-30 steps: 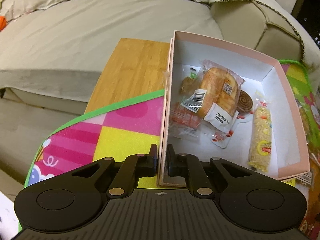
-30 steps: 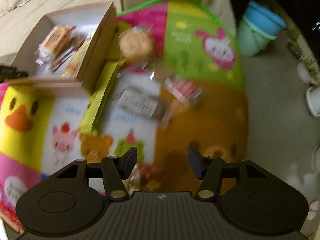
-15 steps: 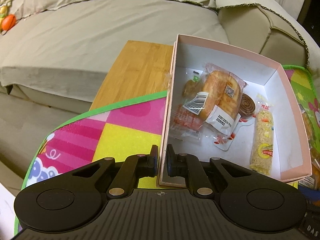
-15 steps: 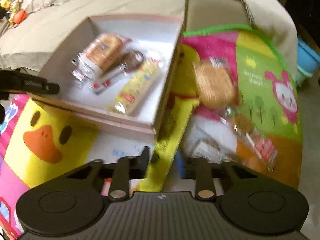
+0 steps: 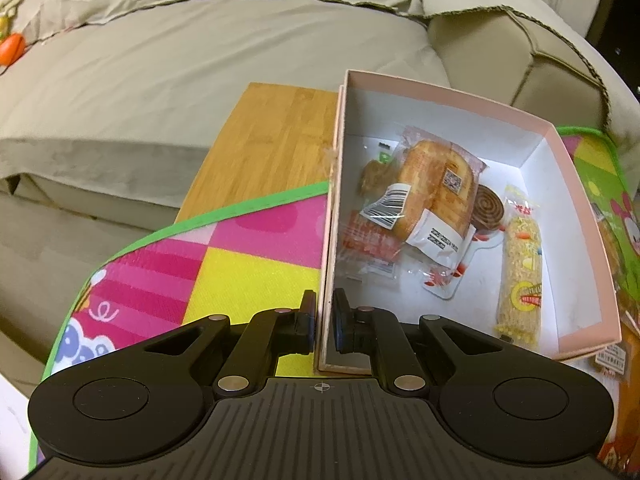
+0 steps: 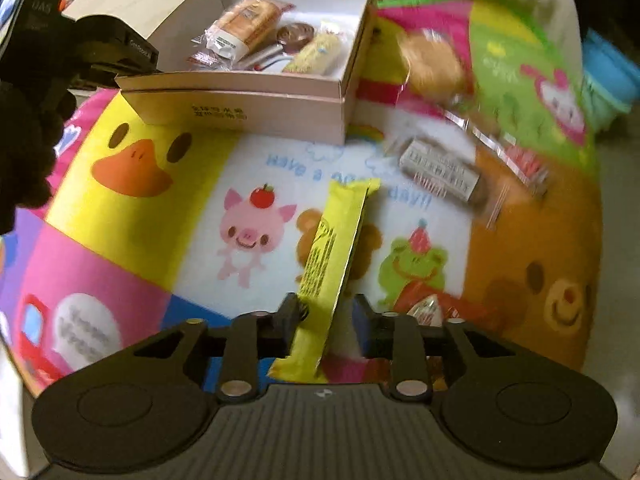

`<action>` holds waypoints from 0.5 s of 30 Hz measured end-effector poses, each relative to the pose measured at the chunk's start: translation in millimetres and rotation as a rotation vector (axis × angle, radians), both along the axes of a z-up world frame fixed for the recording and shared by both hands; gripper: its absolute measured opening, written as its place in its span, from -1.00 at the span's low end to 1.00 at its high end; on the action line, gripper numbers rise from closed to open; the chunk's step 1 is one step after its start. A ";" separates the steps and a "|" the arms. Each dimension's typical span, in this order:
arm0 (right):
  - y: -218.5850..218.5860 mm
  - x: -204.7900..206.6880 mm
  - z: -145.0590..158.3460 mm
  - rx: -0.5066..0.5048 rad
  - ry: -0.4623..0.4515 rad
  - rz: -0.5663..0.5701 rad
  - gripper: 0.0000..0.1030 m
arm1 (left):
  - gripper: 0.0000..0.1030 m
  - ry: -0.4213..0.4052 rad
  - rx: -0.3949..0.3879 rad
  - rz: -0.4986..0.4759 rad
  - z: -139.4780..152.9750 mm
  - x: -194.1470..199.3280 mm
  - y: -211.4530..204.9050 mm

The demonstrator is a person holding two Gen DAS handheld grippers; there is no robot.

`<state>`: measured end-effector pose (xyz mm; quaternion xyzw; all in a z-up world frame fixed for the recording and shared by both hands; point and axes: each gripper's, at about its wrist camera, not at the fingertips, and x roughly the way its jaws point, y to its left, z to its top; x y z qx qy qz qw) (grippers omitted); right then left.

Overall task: Organize objects
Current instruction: 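Grasp the yellow wafer bar on the mat with the right gripper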

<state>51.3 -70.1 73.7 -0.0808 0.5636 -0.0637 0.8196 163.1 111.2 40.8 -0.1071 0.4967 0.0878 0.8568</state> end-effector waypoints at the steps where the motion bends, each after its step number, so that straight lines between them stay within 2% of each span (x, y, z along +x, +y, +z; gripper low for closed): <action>1: -0.6 3.3 -1.0 -0.007 -0.003 -0.009 -0.32 | -0.79 0.001 0.001 -0.006 0.0 0.1 -0.6; 7: -1.0 29.1 -12.1 -0.037 -0.027 -0.080 -0.31 | -0.79 -0.001 -0.010 -0.045 0.5 -1.4 1.0; 9: 1.8 33.9 -15.8 -0.037 -0.021 -0.090 -0.36 | -0.79 0.001 -0.020 -0.051 0.6 -2.4 3.0; 10: 3.9 34.3 -15.3 -0.044 -0.019 -0.092 -0.50 | -0.79 0.002 -0.024 -0.054 1.0 -2.9 3.6; 11: 5.8 34.5 -14.4 -0.037 -0.009 -0.094 -0.56 | -0.79 0.001 -0.029 -0.061 1.1 -3.4 4.3; 15: 15.4 24.5 3.5 -0.005 0.022 -0.141 -0.59 | -0.77 0.006 -0.043 -0.071 1.1 -1.7 6.5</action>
